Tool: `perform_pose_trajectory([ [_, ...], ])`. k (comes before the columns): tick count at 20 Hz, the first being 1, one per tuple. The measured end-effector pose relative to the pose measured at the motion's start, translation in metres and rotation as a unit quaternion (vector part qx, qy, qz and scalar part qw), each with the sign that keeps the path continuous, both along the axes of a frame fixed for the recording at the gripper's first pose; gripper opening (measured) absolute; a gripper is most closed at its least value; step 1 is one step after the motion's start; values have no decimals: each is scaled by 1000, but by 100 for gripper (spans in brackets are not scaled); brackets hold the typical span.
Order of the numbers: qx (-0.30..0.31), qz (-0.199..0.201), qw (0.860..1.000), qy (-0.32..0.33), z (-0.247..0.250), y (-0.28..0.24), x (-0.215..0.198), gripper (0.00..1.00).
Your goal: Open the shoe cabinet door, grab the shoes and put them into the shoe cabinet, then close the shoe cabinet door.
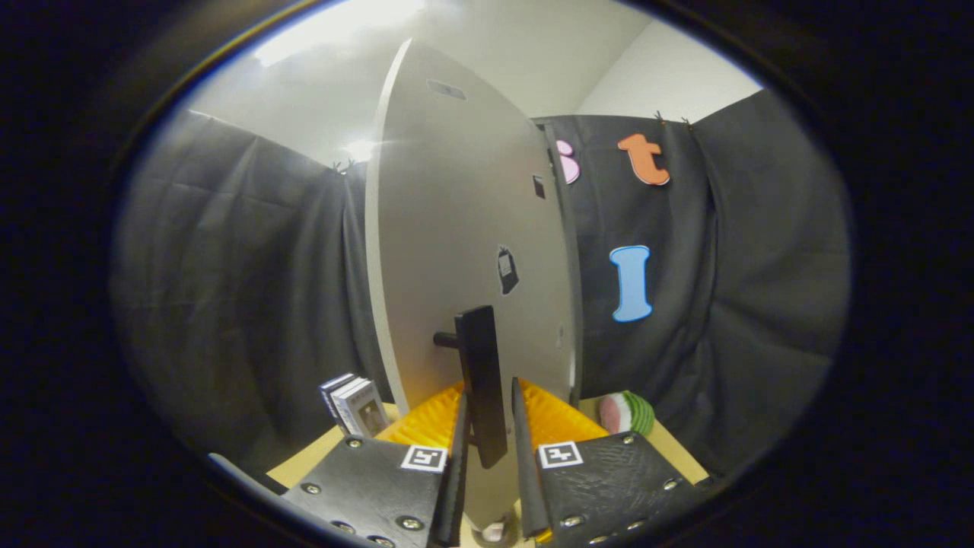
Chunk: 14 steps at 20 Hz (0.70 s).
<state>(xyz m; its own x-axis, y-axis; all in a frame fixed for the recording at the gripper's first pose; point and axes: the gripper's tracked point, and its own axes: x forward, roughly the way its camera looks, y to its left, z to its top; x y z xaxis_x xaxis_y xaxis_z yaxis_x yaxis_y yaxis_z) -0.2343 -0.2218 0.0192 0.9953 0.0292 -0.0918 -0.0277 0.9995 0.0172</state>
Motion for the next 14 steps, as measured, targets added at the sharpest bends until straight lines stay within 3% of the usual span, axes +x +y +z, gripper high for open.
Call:
perform_pose_trajectory([
  [5,9,-32,999,5,-3,-38,-9,29],
  [7,9,-65,998,3,0,-60,-19,29],
  [9,16,-87,996,-1,1,-79,-23,10],
  [14,25,-116,993,-2,3,-115,-24,5],
])
